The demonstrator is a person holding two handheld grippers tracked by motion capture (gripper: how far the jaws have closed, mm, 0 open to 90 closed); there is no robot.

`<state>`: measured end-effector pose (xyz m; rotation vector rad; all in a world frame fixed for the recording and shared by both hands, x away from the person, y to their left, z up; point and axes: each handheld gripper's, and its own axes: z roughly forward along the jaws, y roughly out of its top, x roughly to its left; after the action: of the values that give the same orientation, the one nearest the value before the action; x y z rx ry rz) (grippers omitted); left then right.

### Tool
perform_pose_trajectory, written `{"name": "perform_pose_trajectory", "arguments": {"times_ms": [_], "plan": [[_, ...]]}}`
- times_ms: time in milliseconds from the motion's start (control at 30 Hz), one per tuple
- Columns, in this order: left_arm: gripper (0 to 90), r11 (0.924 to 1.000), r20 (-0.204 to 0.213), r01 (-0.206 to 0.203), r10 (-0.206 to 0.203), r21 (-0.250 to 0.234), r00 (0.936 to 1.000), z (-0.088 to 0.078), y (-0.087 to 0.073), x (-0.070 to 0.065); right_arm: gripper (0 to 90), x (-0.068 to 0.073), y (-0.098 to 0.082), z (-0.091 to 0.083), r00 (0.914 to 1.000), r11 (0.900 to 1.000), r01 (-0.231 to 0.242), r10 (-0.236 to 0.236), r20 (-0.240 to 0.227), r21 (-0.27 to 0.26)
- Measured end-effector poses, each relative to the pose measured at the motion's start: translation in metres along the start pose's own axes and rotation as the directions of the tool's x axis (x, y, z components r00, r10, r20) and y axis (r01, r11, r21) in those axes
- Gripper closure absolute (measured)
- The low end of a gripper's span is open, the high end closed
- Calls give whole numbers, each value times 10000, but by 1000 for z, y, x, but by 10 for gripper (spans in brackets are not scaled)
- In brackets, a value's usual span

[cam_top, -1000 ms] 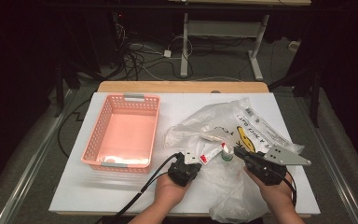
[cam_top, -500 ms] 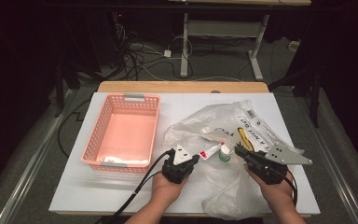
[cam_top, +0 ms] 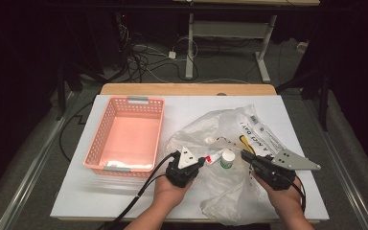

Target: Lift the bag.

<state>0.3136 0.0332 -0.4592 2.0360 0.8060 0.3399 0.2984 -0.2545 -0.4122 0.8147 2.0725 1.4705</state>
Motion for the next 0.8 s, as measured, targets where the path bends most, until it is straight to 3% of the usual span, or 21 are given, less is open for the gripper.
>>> {"name": "perform_pose_trajectory", "arguments": {"times_ms": [133,167,267,300,367,400,467,533,667,733,800], "plan": [[874,9996,-6,-54,54,291,10000,2,-5,2,900,-2,-1,0,10000,10000,-49,49,23,18],[811,9992,76,-31,28,389,10000,2,-6,2,900,-1,0,0,10000,10000,-61,61,16,19],[502,9940,-38,167,-163,1078,9999,7,-11,2,900,-1,0,0,10000,10000,-25,25,-4,10],[404,9885,-117,286,-272,1486,9996,11,-14,3,900,-1,0,0,10000,10000,-23,23,-8,18],[201,9614,-425,764,-675,2642,9968,22,-19,5,900,0,-1,1,10000,10000,-28,28,0,50],[129,9670,-479,640,-538,2466,9974,23,-21,3,900,0,-1,1,10000,10000,-4,4,-21,57],[179,9706,-323,406,-339,2372,9989,22,-22,0,900,1,-1,2,10000,10000,19,-19,-62,54],[380,9768,-14,52,-50,2141,10000,20,-23,-4,900,2,-1,3,10000,10000,-6,7,-52,90],[709,9785,-202,798,-774,1900,9968,19,-24,1,900,3,0,4,10000,9999,27,-26,-66,103],[847,9773,-43,932,-941,1901,9956,18,-25,3,900,4,0,4,9999,9999,72,-71,-74,94],[878,9789,-70,871,-873,1846,9962,17,-25,3,900,4,0,3,10000,9999,69,-68,-71,105]]}}
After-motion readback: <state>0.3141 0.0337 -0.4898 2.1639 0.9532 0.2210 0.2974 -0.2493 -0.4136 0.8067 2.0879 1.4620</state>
